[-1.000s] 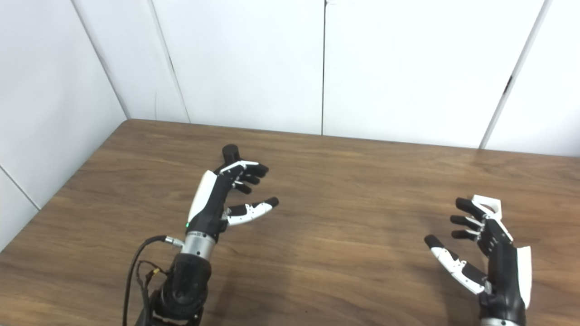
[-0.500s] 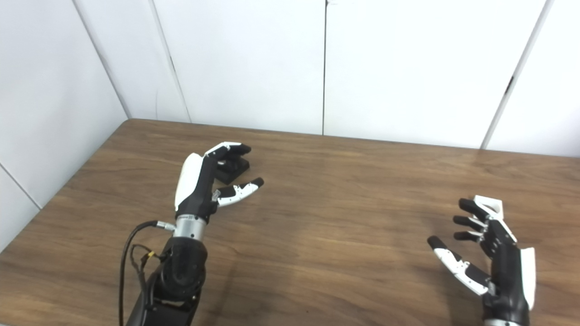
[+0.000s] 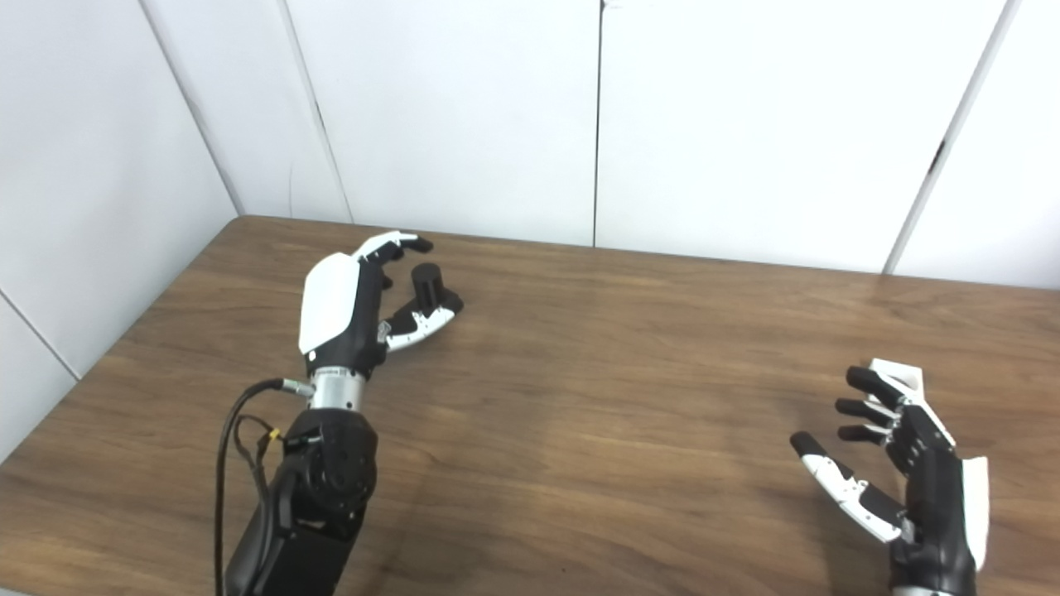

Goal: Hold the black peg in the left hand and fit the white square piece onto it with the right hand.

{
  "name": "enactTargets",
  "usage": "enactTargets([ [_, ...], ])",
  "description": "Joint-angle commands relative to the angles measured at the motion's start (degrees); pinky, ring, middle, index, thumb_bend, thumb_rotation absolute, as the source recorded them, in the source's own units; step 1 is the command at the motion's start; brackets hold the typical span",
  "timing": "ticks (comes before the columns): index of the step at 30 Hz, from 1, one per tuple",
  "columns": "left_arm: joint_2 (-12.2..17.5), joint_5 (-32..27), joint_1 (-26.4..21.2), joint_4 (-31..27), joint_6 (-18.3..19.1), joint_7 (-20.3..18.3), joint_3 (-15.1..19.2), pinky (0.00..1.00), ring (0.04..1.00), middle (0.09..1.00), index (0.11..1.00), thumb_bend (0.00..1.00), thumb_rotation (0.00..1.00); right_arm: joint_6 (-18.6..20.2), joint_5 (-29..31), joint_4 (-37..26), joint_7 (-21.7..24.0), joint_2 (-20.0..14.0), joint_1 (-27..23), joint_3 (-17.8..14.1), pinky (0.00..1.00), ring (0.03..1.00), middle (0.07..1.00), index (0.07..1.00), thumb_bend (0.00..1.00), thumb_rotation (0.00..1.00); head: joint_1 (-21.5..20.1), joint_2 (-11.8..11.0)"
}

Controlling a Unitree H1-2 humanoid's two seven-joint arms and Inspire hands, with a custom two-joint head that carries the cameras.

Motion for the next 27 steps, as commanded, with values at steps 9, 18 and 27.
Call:
enactTargets([
  [9,2.0,5.9,-3.7,0.4,1.9,3.8,-0.9,0.57,0.777,0.808,0.658,0.72,0.26,-2.0,-0.9,1.7,-0.8,-0.7,-0.2,-0.7,0.56,0.654,0.741,0.712,0.63,0.18,0.1,-0.1],
  [18,3.1,9.7,-6.0,4.3,7.4,3.2,-1.6,0.72,0.861,0.871,0.689,0.77,0.43,-0.9,-1.2,1.3,-0.9,-0.5,0.1,-0.7,0.54,0.644,0.748,0.713,0.63,0.19,-0.1,-0.1],
  [27,3.8,12.5,-8.6,10.0,13.1,1.6,-2.1,0.79,0.946,0.936,0.721,0.88,0.55,-1.2,-1.0,1.5,-0.9,-0.5,0.1,-0.7,0.53,0.639,0.745,0.715,0.62,0.19,-0.4,0.0],
])
